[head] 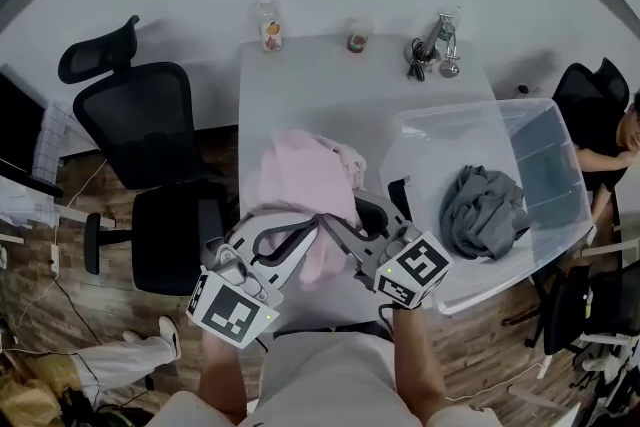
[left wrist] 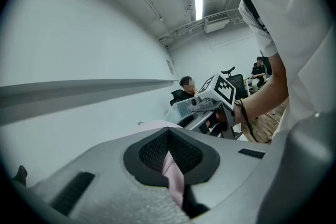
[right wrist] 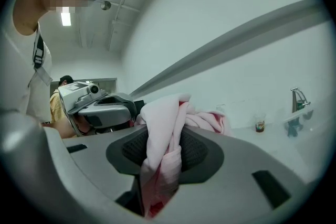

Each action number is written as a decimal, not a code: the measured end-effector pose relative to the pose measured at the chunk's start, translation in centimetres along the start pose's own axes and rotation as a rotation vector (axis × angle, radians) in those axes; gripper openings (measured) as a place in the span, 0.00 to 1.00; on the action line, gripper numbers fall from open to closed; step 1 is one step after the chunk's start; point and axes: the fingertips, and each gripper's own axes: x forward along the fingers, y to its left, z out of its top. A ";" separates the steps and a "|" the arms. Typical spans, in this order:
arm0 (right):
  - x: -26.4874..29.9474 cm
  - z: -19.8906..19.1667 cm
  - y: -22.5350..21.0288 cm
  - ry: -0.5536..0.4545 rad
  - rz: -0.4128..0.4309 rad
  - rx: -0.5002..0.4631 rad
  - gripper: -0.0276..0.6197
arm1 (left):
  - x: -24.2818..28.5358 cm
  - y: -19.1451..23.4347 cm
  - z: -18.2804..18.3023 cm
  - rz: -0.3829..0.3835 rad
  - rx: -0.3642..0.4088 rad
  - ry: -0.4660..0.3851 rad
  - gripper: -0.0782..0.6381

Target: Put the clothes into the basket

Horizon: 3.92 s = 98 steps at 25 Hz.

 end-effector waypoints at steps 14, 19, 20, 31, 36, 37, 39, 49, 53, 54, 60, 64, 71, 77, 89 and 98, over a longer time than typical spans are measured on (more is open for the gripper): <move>-4.5 7.8 -0.5 -0.107 -0.048 -0.098 0.26 | 2.0 0.8 8.7 -0.019 0.084 -0.122 0.12; -6.9 10.2 -0.9 -0.158 -0.070 -0.121 0.26 | 3.2 0.2 11.5 -0.040 0.122 -0.165 0.12; -7.4 10.8 -1.0 -0.170 -0.074 -0.124 0.26 | 3.4 0.1 12.2 -0.045 0.131 -0.174 0.12; -13.2 16.0 -3.2 -0.272 -0.147 -0.163 0.26 | 7.1 -1.1 18.5 -0.113 0.220 -0.257 0.12; -15.8 17.6 -3.8 -0.315 -0.183 -0.175 0.26 | 8.4 -2.1 20.7 -0.141 0.249 -0.306 0.12; -16.6 17.9 -4.1 -0.324 -0.192 -0.178 0.26 | 9.0 -2.5 21.3 -0.148 0.259 -0.315 0.12; -18.2 18.6 -4.8 -0.339 -0.212 -0.188 0.26 | 10.1 -3.2 22.5 -0.164 0.278 -0.329 0.12; -25.1 19.7 -8.2 -0.376 -0.302 -0.208 0.26 | 15.6 -6.7 25.9 -0.246 0.306 -0.382 0.12; -28.0 19.5 -9.9 -0.393 -0.335 -0.192 0.26 | 18.2 -8.4 26.8 -0.280 0.309 -0.396 0.12; -28.8 19.5 -10.3 -0.398 -0.343 -0.188 0.26 | 18.8 -8.9 27.0 -0.288 0.310 -0.398 0.12; -32.5 19.2 -13.3 -0.408 -0.391 -0.177 0.26 | 22.9 -10.8 27.9 -0.337 0.304 -0.407 0.12; -34.5 18.8 -15.4 -0.406 -0.417 -0.162 0.26 | 25.6 -11.8 28.1 -0.366 0.291 -0.409 0.12; -37.5 17.6 -18.7 -0.391 -0.469 -0.142 0.26 | 29.8 -13.5 27.7 -0.414 0.262 -0.405 0.12; -39.9 16.3 -21.5 -0.361 -0.534 -0.131 0.26 | 33.3 -14.9 26.9 -0.466 0.229 -0.397 0.12; -43.2 12.0 -25.7 -0.277 -0.655 -0.089 0.26 | 39.1 -17.8 23.7 -0.562 0.140 -0.365 0.12; -42.7 5.8 -27.5 -0.099 -0.651 -0.032 0.27 | 41.2 -19.7 18.3 -0.609 0.052 -0.246 0.12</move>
